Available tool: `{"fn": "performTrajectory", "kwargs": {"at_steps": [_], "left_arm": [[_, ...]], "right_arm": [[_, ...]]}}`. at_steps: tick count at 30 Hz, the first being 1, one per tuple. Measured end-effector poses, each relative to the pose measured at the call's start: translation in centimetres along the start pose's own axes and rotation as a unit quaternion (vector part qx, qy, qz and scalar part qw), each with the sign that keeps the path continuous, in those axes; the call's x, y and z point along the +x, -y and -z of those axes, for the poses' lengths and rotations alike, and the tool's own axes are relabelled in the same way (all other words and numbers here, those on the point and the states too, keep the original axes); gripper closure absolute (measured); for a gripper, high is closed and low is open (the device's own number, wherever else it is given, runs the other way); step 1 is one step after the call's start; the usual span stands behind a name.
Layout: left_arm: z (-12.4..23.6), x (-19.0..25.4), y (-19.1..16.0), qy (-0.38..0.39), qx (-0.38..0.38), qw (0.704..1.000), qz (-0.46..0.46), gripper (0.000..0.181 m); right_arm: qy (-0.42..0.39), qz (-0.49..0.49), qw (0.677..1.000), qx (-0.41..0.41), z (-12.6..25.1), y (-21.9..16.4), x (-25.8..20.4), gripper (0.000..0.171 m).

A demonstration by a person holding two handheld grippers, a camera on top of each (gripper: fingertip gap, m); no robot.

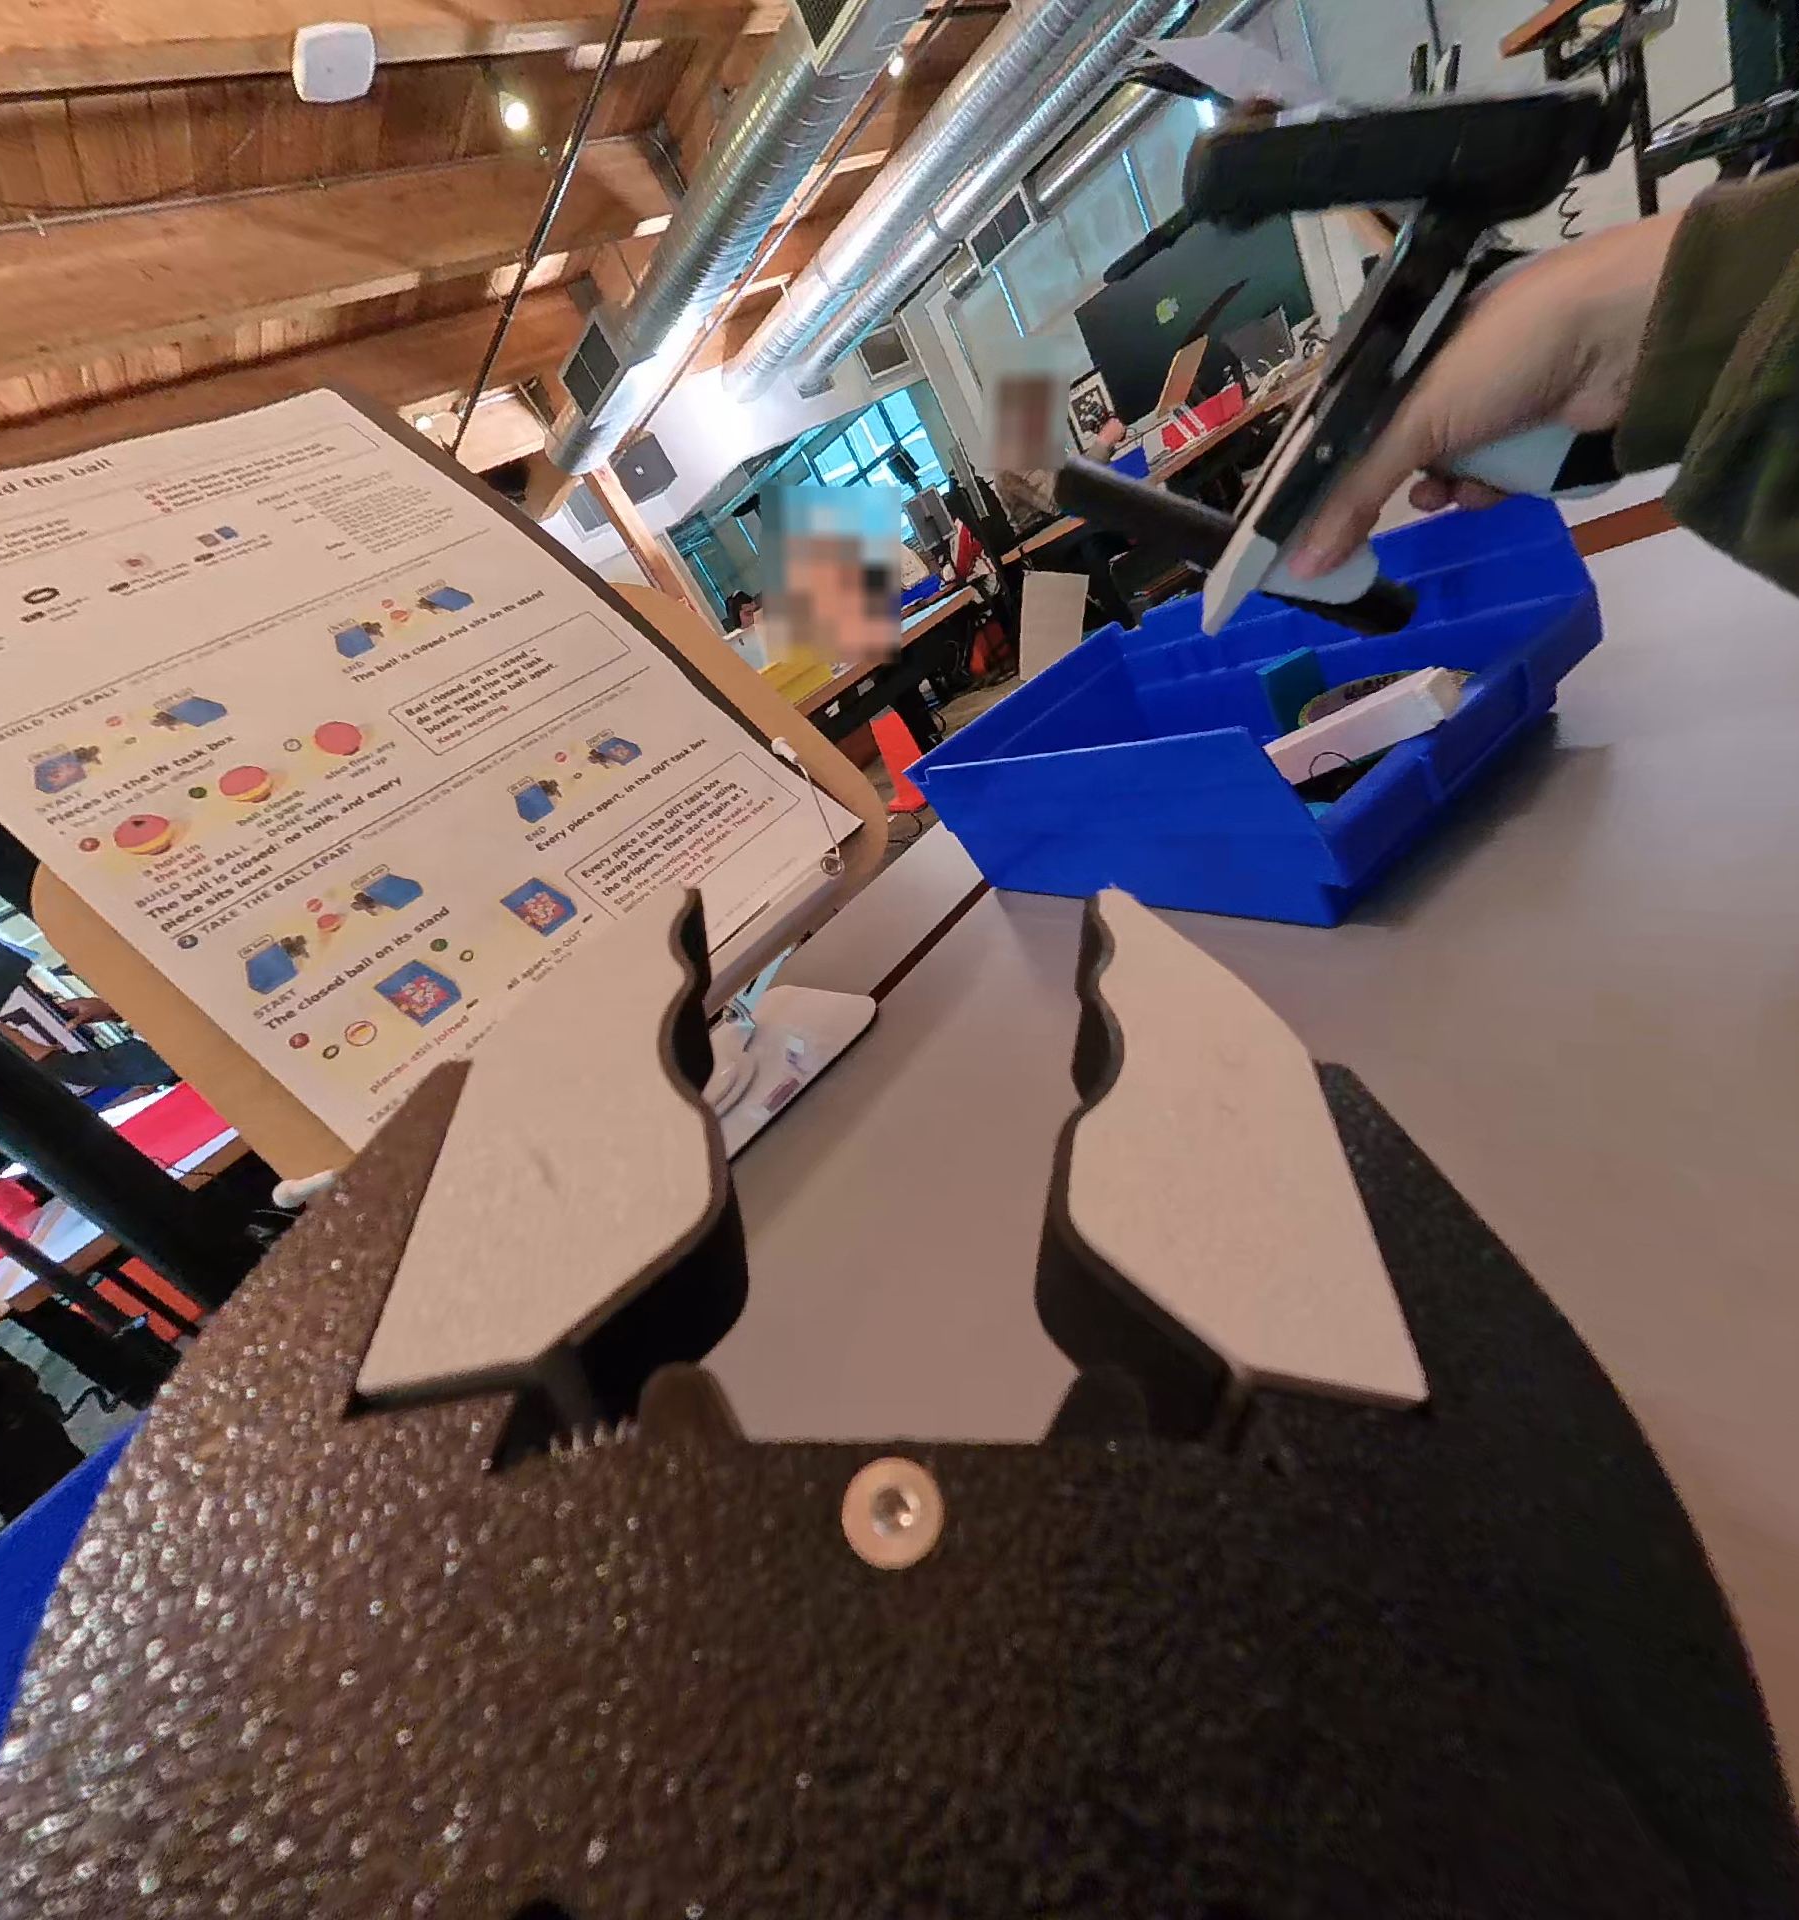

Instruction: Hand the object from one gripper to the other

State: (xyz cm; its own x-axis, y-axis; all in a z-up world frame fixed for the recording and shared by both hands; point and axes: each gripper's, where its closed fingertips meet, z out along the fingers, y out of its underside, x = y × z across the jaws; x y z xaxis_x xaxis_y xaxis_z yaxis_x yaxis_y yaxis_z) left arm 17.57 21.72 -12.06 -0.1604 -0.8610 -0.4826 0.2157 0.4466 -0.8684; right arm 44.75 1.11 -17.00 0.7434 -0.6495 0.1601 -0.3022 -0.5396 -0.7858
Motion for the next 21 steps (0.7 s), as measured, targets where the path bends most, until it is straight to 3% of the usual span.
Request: {"fn": "performTrajectory", "kwargs": {"at_steps": [5,10,16,21], "left_arm": [[-0.1,0.1,-0.4,-0.005,-0.003,1.000,0.022,0.116],[-0.3,0.6,-0.8,-0.017,-0.009,0.999,0.035,0.118],[0.2,-0.7,-0.3,-0.003,-0.008,0.998,0.065,0.121],[3.6,-8.7,-1.5,0.116,-0.064,0.973,0.189,0.136]], "right_arm": [[-0.015,0.039,0.995,-0.090,-1.6,-3.2,0.0,0.121],[-0.003,0.081,0.989,-0.125,-2.5,-4.3,-1.3,0.121],[-0.031,0.108,0.992,-0.055,-1.2,-1.0,-1.8,0.117],[-0.029,0.140,0.988,0.064,1.7,3.6,-3.2,0.119]]}}
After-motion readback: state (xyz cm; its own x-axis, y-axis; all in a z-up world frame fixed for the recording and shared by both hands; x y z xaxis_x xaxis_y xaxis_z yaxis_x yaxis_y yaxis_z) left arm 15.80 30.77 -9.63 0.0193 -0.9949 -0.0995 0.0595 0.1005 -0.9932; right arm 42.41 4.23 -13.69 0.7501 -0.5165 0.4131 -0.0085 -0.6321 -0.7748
